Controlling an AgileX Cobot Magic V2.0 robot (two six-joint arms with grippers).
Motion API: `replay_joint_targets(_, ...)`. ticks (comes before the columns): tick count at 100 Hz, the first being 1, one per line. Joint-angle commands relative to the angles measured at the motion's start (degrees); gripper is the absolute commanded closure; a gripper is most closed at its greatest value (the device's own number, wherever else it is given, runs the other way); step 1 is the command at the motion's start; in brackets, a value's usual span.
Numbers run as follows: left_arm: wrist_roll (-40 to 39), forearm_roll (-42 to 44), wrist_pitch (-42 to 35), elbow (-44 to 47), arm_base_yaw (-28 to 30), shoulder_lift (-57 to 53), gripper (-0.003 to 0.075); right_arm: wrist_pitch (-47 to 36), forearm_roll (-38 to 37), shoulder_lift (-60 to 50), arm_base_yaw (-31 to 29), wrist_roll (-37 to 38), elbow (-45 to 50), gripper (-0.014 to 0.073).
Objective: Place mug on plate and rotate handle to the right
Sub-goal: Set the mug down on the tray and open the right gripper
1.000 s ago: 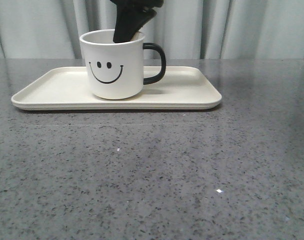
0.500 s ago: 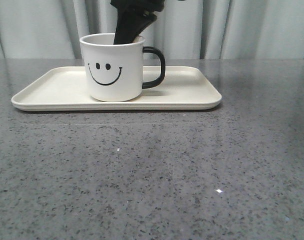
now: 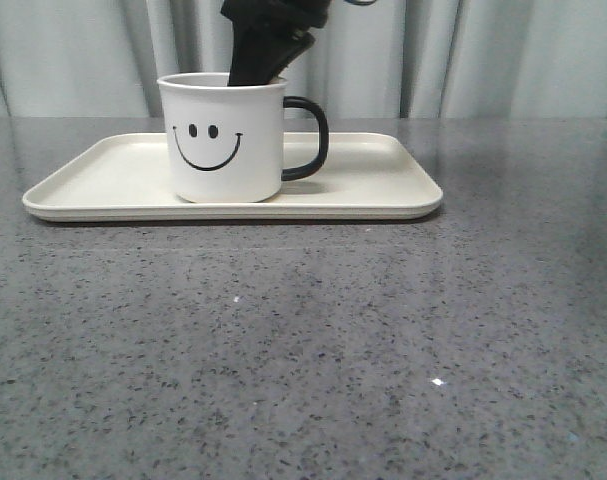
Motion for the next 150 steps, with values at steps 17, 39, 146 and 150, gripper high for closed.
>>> replay_joint_targets(17,-0.41,-2.13,-3.29,-1.51,0.02,-0.1,0.0292,-2.73,1.19,-6.12,-0.16,2.5,-1.27,0.0022)
replay_joint_targets(39,-0.41,-2.22,-3.29,-1.51,0.02,-0.1,0.0292,-4.8,1.13,-11.51,-1.41,5.88,-1.27,0.0011)
replay_joint_targets(146,-0.41,-2.22,-2.03,-1.51,0.02,-0.1,0.0292,-29.55,-10.28,-79.11,-23.56,17.92,70.97,0.0011)
replay_joint_targets(150,-0.41,-2.25,-2.03,-1.51,0.02,-0.1,0.0292,-30.08,-10.28,-81.24,-24.11,18.25,74.34,0.0011)
